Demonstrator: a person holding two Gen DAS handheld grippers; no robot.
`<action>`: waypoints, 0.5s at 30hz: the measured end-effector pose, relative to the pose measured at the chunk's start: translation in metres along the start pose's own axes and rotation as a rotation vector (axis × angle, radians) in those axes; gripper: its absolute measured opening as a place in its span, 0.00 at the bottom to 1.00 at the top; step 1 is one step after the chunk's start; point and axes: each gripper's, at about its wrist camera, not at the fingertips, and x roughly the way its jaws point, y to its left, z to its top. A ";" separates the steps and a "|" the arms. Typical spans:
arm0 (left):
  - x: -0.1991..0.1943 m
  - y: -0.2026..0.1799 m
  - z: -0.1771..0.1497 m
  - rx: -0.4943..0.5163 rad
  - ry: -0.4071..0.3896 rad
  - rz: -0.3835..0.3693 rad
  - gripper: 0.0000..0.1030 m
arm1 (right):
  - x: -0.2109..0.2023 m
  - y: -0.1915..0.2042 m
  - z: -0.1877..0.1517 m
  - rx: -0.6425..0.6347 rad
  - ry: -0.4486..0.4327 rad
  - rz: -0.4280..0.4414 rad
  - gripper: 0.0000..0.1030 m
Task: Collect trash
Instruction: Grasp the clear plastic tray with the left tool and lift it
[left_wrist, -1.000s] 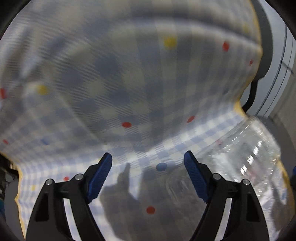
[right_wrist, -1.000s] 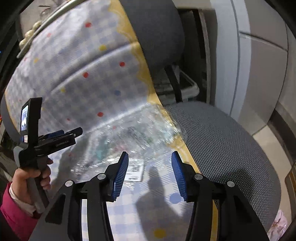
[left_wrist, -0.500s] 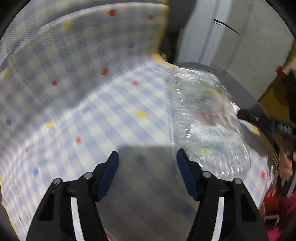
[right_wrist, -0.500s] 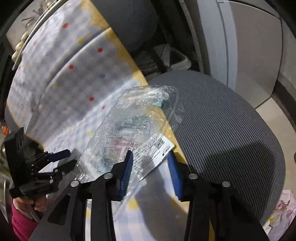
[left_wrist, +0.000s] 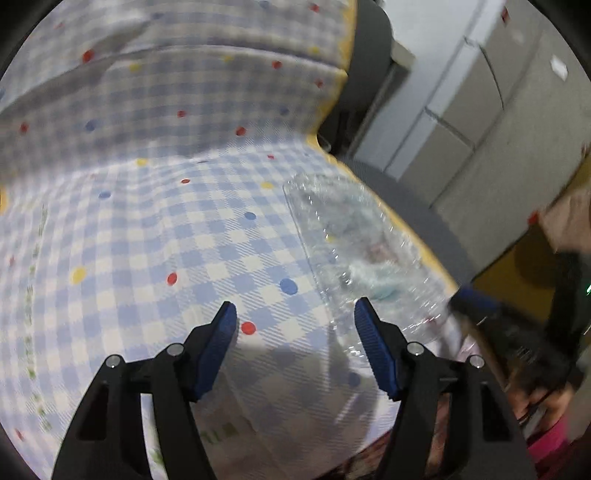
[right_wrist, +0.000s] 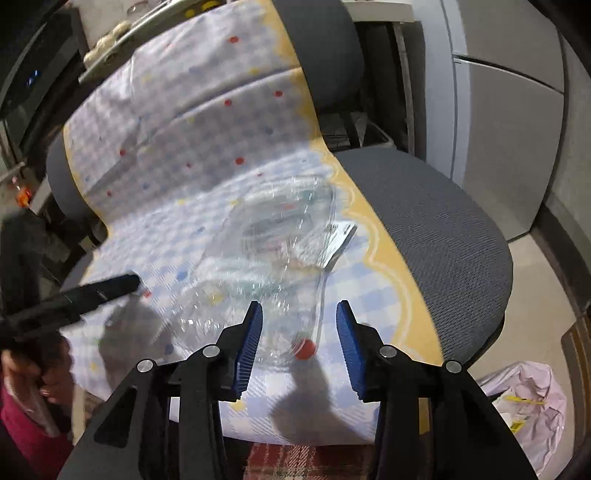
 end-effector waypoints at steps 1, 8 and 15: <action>-0.001 0.000 -0.001 -0.014 0.002 -0.008 0.64 | 0.006 0.001 -0.002 0.000 0.019 -0.005 0.39; 0.014 -0.023 0.003 -0.058 0.025 -0.109 0.77 | 0.008 -0.002 -0.007 -0.015 0.053 0.009 0.38; 0.069 -0.044 0.018 -0.051 0.153 -0.137 0.77 | 0.007 -0.014 -0.018 -0.009 0.062 -0.020 0.23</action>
